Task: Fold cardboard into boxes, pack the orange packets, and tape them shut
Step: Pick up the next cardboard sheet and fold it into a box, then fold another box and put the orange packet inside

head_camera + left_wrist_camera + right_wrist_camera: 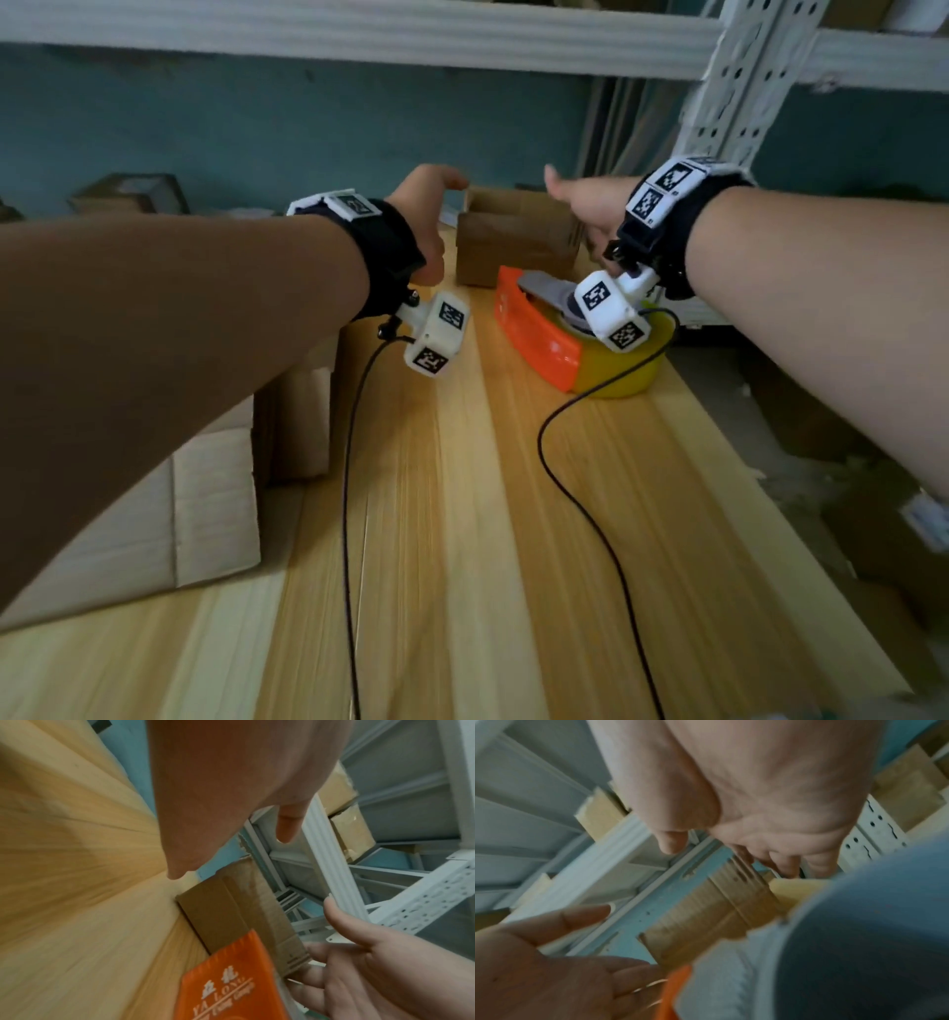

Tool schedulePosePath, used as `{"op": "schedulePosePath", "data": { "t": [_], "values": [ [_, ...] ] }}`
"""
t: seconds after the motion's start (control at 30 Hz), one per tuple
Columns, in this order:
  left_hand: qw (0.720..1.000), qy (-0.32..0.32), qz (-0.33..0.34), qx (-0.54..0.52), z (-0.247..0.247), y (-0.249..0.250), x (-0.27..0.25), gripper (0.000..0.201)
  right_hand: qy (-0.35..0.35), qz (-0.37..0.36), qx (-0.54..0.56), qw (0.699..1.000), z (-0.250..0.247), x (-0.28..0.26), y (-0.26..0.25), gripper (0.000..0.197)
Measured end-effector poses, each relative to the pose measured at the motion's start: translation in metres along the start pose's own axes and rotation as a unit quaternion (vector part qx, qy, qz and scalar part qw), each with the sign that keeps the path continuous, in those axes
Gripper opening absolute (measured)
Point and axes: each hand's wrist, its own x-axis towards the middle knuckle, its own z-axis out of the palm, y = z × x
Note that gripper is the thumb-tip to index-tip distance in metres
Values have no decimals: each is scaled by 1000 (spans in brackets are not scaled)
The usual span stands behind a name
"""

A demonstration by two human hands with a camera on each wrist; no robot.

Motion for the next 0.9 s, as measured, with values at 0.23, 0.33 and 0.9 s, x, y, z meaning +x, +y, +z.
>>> {"op": "schedulePosePath", "data": {
  "t": [0.23, 0.33, 0.9],
  "values": [
    [998, 0, 62, -15, -18, 25, -70, 95, 5, -58, 150, 987, -47, -67, -29, 88],
    [997, -12, 78, -20, -24, 16, -136, 66, -15, -53, 252, 966, -34, -134, -41, 93],
    [991, 55, 79, -92, -109, -114, -282, 61, -91, -29, 525, 846, 112, -300, 36, 69]
  ]
}}
